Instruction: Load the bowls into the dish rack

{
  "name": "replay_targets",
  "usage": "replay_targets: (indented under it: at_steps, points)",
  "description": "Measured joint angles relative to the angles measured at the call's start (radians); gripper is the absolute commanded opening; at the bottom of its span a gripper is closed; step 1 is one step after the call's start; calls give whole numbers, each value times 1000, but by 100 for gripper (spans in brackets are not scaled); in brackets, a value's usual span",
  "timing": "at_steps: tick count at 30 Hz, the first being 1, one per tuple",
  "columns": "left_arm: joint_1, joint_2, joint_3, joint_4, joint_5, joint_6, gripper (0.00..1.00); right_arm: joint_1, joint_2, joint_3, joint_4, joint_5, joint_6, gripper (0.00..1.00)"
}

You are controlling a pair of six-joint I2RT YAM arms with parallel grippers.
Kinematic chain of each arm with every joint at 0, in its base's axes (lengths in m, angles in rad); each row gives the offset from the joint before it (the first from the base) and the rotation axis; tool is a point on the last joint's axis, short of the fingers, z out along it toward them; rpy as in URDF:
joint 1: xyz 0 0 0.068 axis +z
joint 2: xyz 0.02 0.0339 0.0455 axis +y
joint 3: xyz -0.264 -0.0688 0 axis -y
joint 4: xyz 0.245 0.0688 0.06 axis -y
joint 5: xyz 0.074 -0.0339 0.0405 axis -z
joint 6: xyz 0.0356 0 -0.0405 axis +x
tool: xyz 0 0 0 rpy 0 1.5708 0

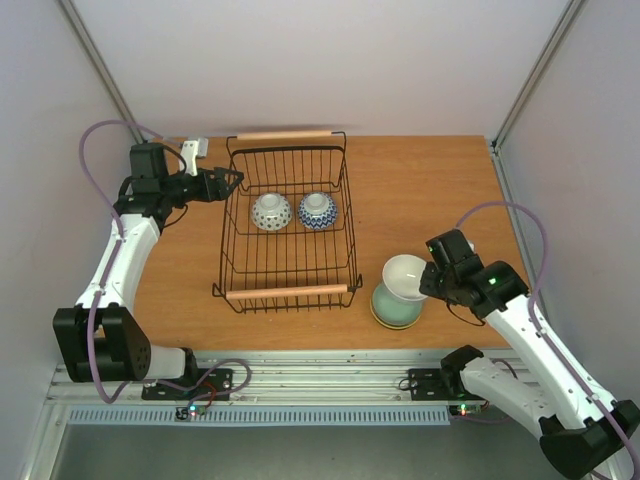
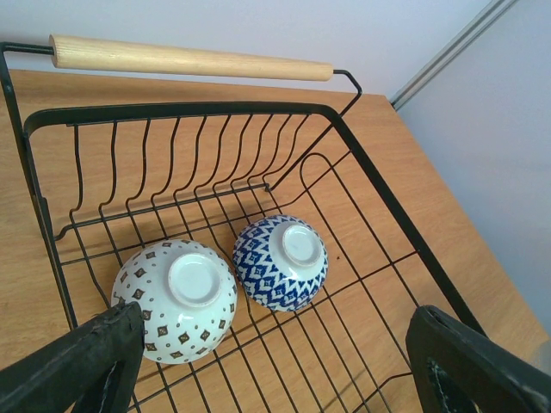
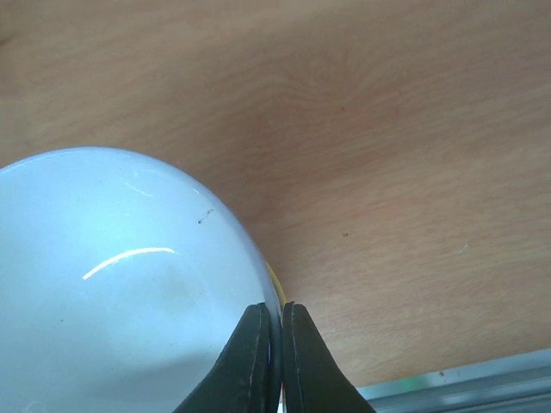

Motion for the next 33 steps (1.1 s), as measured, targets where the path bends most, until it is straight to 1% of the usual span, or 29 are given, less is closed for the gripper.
replay_targets:
  at_steps: [6, 11, 17, 24, 29, 33]
  points:
    - [-5, 0, 0, -2, 0, 0, 84, 0, 9, 94, -3, 31, -60, 1]
    - [-11, 0, 0, -12, 2, 0, 84, 4, 100, 226, 55, 44, -123, 1]
    - [-31, 14, 18, -50, 25, 12, 84, 50, 289, 397, 160, 50, -214, 1]
    - [-120, 58, 59, -113, 31, 63, 84, 111, 562, 601, 269, 36, -305, 1]
    - [-168, 65, 77, -150, 31, 92, 84, 146, 726, 727, 294, 25, -344, 1]
    - [-179, 66, 80, -158, 29, 113, 84, 189, 838, 834, 294, 23, -368, 1]
